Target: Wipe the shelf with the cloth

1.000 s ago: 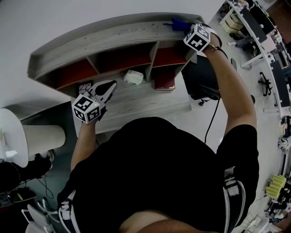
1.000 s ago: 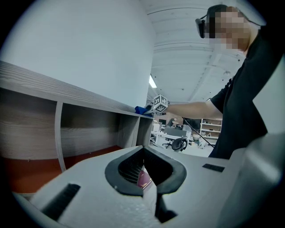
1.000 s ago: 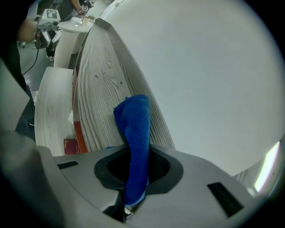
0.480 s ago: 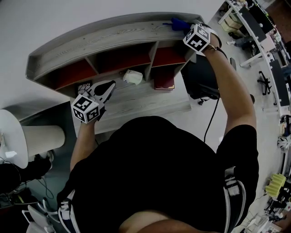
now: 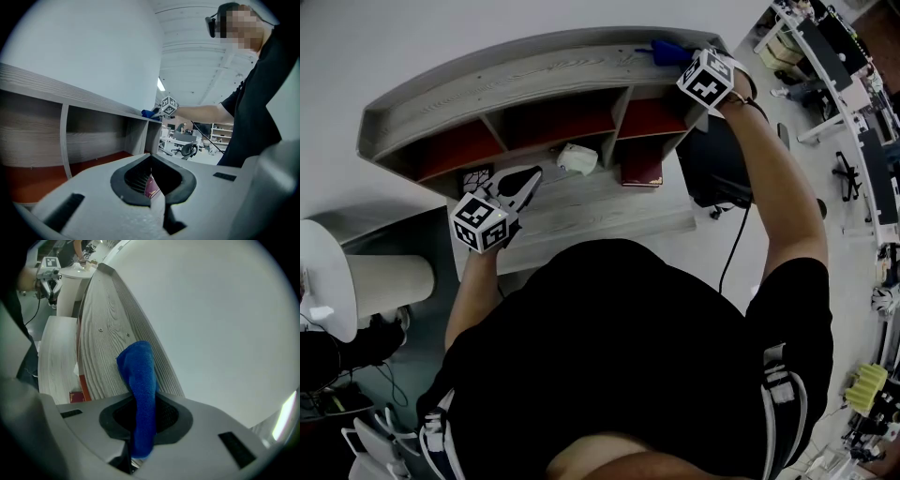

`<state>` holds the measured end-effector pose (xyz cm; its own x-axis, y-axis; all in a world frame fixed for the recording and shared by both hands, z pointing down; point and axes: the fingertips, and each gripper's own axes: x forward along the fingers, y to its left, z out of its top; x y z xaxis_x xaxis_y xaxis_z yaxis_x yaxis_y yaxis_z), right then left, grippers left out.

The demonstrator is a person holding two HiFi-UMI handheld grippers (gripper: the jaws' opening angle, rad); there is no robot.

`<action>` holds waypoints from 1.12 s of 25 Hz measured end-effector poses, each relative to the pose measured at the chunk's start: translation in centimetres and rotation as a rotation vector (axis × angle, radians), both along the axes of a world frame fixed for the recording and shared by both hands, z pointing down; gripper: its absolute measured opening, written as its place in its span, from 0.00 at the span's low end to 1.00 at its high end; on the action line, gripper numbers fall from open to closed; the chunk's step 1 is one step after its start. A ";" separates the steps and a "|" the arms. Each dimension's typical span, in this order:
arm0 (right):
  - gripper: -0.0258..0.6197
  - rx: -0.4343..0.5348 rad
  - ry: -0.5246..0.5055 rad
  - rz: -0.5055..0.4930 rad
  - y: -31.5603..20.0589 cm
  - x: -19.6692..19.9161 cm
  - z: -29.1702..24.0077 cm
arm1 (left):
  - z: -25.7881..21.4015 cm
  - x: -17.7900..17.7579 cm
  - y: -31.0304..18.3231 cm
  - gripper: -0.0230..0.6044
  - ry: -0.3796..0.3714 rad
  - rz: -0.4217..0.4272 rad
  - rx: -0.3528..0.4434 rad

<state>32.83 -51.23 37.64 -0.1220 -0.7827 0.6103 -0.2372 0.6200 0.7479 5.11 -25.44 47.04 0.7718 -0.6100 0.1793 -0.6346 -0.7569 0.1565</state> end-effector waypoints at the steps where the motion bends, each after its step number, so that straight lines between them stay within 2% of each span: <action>1: 0.13 -0.003 0.000 -0.007 0.1 -0.5 0.0 | -0.1 -0.2 0.1 0.06 0.000 -0.002 0.001; 13: 0.13 0.002 0.025 -0.085 0.4 -6.3 0.3 | -0.1 -3.9 1.4 0.06 0.001 -0.065 -0.006; 28: 0.13 0.001 0.080 -0.208 2.6 -15.3 0.6 | -0.7 -9.3 3.9 0.06 -0.003 -0.125 0.001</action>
<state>17.50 -48.66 38.24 -0.2318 -0.7467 0.6235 -0.0443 0.6484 0.7600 -4.22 -21.57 46.38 0.6894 -0.7014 0.1813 -0.7243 -0.6721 0.1537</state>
